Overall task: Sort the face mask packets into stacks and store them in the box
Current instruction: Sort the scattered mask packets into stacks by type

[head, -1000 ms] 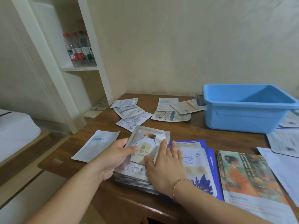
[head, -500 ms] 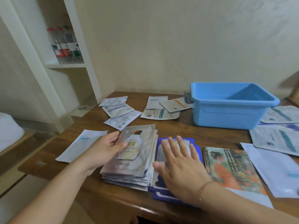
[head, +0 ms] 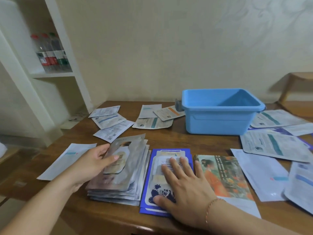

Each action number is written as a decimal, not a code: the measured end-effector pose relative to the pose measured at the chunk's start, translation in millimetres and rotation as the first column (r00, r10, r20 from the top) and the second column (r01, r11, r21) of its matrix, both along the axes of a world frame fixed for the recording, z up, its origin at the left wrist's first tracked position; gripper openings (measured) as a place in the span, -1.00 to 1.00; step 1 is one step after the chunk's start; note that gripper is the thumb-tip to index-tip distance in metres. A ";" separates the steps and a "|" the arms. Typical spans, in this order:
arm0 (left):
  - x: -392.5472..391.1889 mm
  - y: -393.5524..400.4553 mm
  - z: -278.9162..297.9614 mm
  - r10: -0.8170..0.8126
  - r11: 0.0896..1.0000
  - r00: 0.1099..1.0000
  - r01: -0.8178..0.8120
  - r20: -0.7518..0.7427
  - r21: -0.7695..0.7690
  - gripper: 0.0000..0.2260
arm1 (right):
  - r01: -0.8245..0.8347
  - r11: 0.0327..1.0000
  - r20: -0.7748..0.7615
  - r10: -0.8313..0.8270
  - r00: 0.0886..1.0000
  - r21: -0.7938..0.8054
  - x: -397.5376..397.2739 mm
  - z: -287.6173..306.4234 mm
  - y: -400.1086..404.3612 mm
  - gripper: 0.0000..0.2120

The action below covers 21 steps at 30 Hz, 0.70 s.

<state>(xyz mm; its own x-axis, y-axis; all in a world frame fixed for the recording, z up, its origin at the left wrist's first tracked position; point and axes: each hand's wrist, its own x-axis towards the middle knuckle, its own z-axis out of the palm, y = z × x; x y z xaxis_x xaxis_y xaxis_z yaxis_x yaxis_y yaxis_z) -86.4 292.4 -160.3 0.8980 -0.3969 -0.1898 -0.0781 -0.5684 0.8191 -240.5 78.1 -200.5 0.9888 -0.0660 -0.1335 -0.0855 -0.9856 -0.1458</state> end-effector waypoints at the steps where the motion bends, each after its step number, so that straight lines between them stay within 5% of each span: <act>1: 0.2 -0.6 1.7 0.020 0.999 0.999 -0.022 0.037 0.048 -0.60 | -0.002 1.000 0.008 0.002 1.000 0.019 -1.4 1.2 -2.6 0.03; 3: 0.7 -8.4 5.3 0.049 0.976 0.969 -0.098 0.241 0.194 -0.34 | -0.011 0.999 0.021 0.010 1.000 0.048 -4.7 6.1 -11.1 -0.01; 8: -48.5 -90.3 42.1 -0.191 0.968 0.785 0.051 0.590 0.246 -0.33 | 0.095 0.995 0.111 -0.095 0.989 0.005 -21.3 28.2 -72.3 -0.21; 14: -132.9 -245.9 45.8 -0.652 0.757 0.560 0.515 0.511 0.401 -0.37 | 0.438 0.897 0.203 -0.419 0.885 -0.057 -94.6 68.1 -202.2 -0.45; 18: -170.6 -342.6 25.2 -0.822 0.562 0.418 0.709 0.387 0.427 -0.44 | 0.724 0.671 0.186 -0.741 0.645 0.163 -158.7 74.0 -295.8 -0.68; 21: -195.7 -405.4 8.8 -0.857 0.496 0.368 0.777 0.360 0.387 -0.53 | 0.777 0.513 0.162 -0.857 0.490 0.365 -196.7 63.5 -348.5 -0.84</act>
<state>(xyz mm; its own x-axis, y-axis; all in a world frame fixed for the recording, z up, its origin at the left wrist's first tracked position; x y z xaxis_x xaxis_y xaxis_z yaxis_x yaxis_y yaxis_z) -282.1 -113.0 -151.5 0.1189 -0.9929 0.0084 -0.8882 -0.1026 0.4479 -437.2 -270.4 -137.0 0.4859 -0.8739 0.0142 -0.7497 -0.4251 -0.5071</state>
